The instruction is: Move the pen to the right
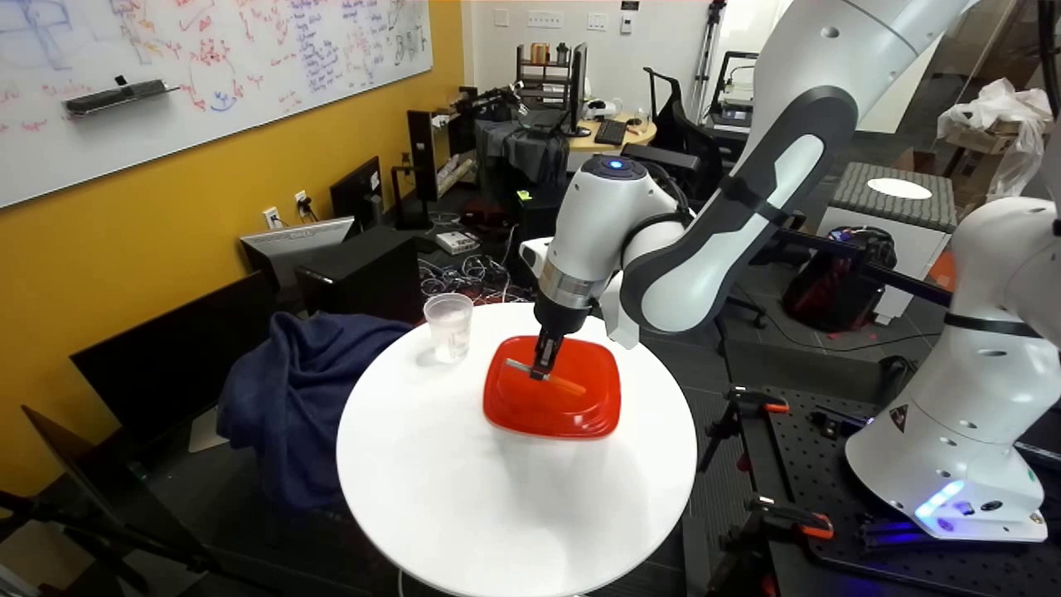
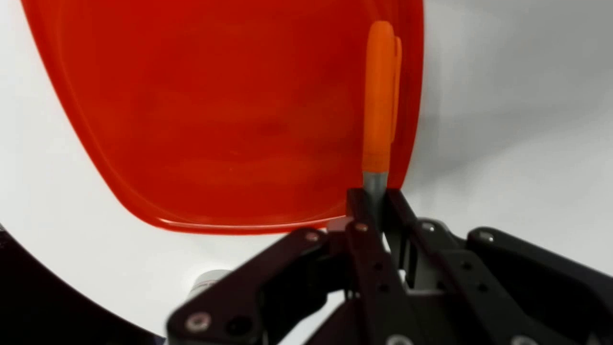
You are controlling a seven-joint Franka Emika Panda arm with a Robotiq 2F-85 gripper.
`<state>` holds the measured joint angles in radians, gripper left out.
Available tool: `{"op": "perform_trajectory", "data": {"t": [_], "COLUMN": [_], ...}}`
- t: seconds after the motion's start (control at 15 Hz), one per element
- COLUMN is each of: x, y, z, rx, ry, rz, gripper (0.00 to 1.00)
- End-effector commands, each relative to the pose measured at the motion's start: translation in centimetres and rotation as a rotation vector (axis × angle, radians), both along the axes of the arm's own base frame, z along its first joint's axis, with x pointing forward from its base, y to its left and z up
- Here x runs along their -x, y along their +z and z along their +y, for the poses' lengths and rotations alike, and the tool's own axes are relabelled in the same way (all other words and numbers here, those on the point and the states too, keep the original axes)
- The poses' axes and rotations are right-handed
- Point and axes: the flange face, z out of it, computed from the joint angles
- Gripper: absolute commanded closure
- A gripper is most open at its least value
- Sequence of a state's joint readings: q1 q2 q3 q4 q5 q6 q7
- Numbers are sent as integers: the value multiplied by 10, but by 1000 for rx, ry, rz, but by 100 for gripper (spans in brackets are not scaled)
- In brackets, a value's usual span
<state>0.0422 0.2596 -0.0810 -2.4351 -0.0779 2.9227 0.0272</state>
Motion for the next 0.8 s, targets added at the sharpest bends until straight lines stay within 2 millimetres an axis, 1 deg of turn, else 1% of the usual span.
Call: {"op": "perform_trajectory", "data": {"t": [0.0,0.53,0.73], "x": [12,18,19], "y": [16,32,38], "z": [-23,-77,-100], "rx": [-10,-19,-24], "ry": [-45,-114,-125], "rz": [-47,-83,-92], "gripper": [97,97,97]}}
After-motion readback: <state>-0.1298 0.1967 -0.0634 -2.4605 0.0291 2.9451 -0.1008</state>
